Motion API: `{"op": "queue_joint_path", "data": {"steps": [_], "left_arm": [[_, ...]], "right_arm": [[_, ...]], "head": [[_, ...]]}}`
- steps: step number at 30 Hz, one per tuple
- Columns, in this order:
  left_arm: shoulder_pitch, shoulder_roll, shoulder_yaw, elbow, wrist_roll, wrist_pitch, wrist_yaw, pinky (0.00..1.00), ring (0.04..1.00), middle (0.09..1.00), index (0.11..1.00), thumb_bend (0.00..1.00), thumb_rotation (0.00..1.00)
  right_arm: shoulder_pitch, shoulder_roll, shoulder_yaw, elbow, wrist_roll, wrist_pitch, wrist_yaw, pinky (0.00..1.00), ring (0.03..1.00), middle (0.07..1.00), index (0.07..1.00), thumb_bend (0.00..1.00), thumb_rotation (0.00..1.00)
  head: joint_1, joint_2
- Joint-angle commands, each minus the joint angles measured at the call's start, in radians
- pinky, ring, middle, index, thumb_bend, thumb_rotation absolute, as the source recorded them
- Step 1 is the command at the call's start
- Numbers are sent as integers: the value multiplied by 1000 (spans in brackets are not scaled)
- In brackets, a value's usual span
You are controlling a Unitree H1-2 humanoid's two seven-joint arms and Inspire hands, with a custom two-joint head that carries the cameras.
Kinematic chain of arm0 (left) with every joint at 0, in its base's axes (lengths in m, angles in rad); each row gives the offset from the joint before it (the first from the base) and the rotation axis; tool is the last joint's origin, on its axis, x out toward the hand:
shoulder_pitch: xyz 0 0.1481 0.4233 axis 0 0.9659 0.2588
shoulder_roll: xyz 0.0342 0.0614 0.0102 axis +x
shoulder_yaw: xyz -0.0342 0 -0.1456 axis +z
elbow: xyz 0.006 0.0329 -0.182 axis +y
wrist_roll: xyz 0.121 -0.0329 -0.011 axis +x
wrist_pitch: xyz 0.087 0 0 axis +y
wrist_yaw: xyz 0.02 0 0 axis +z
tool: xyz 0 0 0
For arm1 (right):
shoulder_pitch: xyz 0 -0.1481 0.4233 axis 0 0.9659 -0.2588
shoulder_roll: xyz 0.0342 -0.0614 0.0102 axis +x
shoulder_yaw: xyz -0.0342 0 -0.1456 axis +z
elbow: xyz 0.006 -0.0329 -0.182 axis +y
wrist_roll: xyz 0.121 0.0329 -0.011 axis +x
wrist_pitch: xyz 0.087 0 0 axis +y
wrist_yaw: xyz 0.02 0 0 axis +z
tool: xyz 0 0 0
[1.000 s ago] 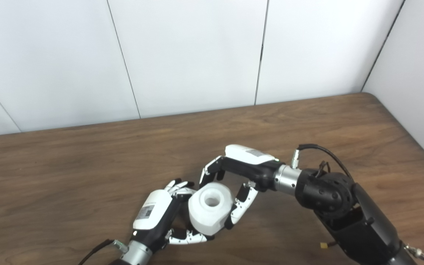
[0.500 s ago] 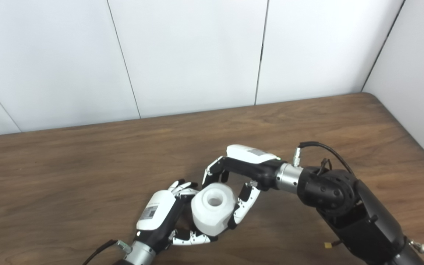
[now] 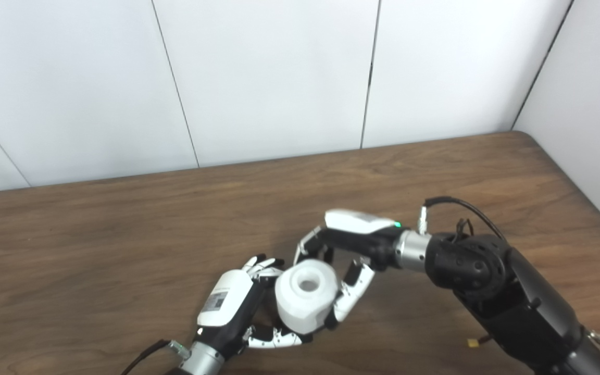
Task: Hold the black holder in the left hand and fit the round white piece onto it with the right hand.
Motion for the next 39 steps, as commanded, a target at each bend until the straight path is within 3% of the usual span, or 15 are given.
{"op": "queue_joint_path", "data": {"steps": [1,13,27,39], "left_arm": [[-17,-19,-6,-10,-2,-19,21,975,880,696,480,524,64],[-18,-16,1,-12,-7,-18,18,981,877,696,480,524,63],[-19,-10,8,-7,-10,-21,20,987,878,697,480,524,63],[-21,15,39,-12,-33,-35,23,996,884,700,481,525,64]], "right_arm": [[-20,-18,-6,-26,-3,9,7,650,737,749,733,876,288],[-20,-19,-16,-42,-1,7,15,677,780,792,745,920,269],[-18,-11,-28,-41,-3,-26,0,658,764,788,728,930,279],[-24,-47,-65,-63,23,-16,13,699,811,856,868,999,295]], "head": [[-1,1],[-4,8],[-6,1],[-12,-5]]}}
